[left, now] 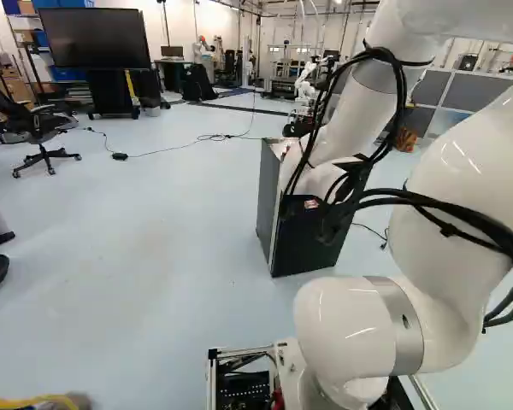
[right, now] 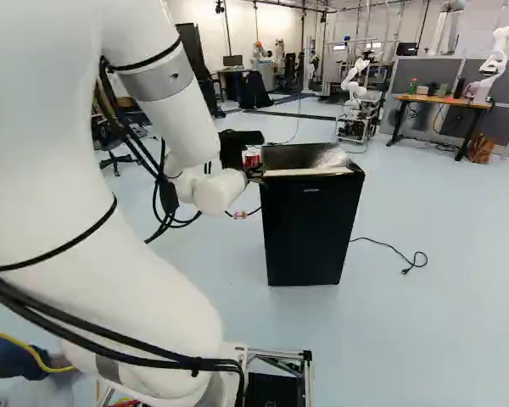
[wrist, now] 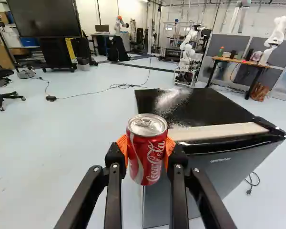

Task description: Grab a drink from the fridge

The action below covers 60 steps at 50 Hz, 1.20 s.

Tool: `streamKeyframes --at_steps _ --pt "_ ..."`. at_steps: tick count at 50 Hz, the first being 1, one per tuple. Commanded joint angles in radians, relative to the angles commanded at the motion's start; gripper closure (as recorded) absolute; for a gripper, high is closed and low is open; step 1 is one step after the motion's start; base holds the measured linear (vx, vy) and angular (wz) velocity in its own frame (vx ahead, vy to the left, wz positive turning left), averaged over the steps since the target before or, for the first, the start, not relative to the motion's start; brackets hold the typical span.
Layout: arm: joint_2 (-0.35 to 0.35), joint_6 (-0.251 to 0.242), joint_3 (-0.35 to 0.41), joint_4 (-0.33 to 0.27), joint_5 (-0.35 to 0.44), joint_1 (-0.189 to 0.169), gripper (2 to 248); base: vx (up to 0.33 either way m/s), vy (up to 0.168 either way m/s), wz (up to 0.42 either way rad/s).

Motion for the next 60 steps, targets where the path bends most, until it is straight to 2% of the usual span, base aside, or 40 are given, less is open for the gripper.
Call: streamKeyframes --at_steps 31,60 --pt "0.157 0.0 0.182 0.036 -0.028 0.073 155 0.0 0.0 0.0" --pt "0.219 0.0 0.253 0.05 -0.039 0.102 155 0.0 0.0 0.0"
